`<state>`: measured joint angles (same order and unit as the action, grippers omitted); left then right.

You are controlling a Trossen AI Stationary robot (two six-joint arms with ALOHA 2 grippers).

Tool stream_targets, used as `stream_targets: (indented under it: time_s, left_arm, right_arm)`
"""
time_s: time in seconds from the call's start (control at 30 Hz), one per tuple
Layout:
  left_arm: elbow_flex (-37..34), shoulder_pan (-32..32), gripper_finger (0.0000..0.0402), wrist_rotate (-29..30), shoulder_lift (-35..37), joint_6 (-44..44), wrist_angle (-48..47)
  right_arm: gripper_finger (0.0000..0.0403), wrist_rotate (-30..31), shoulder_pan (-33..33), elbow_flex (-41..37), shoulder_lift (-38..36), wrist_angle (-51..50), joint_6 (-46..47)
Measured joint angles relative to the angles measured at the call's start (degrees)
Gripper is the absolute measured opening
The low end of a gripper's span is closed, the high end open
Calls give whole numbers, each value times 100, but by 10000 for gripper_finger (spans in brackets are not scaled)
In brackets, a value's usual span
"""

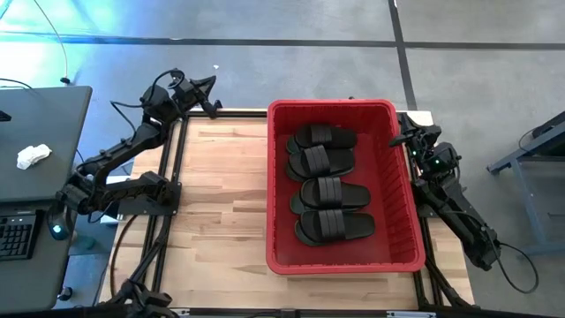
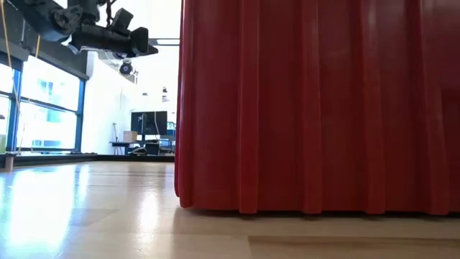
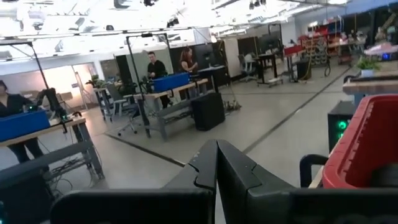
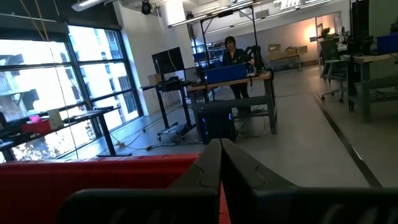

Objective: Pick and place slides into bin
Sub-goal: Return to Home Position

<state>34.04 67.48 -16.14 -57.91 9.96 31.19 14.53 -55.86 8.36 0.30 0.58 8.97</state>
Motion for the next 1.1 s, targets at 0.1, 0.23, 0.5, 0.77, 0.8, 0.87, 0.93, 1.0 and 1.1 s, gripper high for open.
stream_targets:
  time_s: [0.1,0.23,0.5,0.77,0.8,0.87,0.93,1.0,1.1]
  left_arm:
    - [-209,0,0,13,3,-231,168]
    - [-246,0,0,-86,325,-297,0]
    - [-242,0,0,350,1710,71,-1552]
    - [-240,-364,0,496,2321,78,-2359]
    - [-240,-446,0,545,2422,79,-2466]
    - [-240,-618,0,669,2660,124,-2667]
    - [-240,-802,0,891,2915,160,-2932]
    - [-240,-990,0,1214,3172,202,-3257]
    - [-240,-1258,0,1665,3554,306,-3741]
  right_arm:
    - [0,1,0,0,0,-7,6]
    - [0,1,1,0,0,-16,50]
    - [0,1,1,0,1,-164,151]
    - [0,1,1,0,0,-166,151]
    - [0,1,0,0,0,-166,151]
    - [0,1,2,0,0,-167,151]
    - [0,1,0,0,0,-169,151]
    - [0,1,1,0,0,-169,132]
    - [0,1,2,0,0,-169,131]
